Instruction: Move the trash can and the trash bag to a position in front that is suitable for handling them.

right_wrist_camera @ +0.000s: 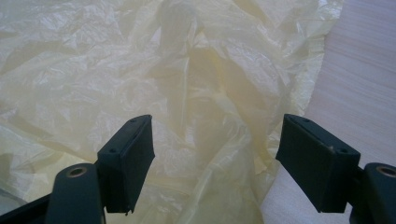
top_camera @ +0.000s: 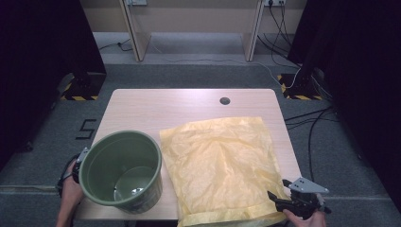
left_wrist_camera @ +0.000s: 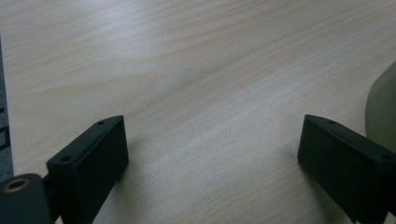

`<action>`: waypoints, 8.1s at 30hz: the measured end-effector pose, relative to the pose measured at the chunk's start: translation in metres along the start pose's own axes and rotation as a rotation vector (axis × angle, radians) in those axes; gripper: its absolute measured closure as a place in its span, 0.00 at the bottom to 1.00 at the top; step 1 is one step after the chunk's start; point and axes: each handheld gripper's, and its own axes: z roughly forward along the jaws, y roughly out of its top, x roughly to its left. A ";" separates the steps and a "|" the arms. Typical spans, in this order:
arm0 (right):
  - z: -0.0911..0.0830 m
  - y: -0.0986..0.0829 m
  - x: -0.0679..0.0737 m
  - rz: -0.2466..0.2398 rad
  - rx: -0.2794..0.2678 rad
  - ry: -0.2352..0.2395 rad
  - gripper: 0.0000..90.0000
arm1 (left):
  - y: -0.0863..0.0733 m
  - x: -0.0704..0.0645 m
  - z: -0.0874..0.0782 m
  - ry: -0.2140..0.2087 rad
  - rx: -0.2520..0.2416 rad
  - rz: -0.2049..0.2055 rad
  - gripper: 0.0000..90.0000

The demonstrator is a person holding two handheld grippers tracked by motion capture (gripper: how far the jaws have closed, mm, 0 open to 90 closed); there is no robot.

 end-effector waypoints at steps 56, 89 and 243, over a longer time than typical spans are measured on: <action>-0.002 0.006 -0.010 0.079 -0.023 -0.186 0.28 | 0.000 0.000 0.000 0.000 -0.004 -0.005 0.08; 0.019 0.048 -0.072 0.130 -0.101 -0.276 0.38 | 0.001 0.000 0.001 0.000 0.003 -0.004 0.07; 0.074 0.057 0.044 -0.061 -0.011 0.085 0.44 | -0.031 -0.024 -0.065 -0.056 -0.061 -0.067 0.17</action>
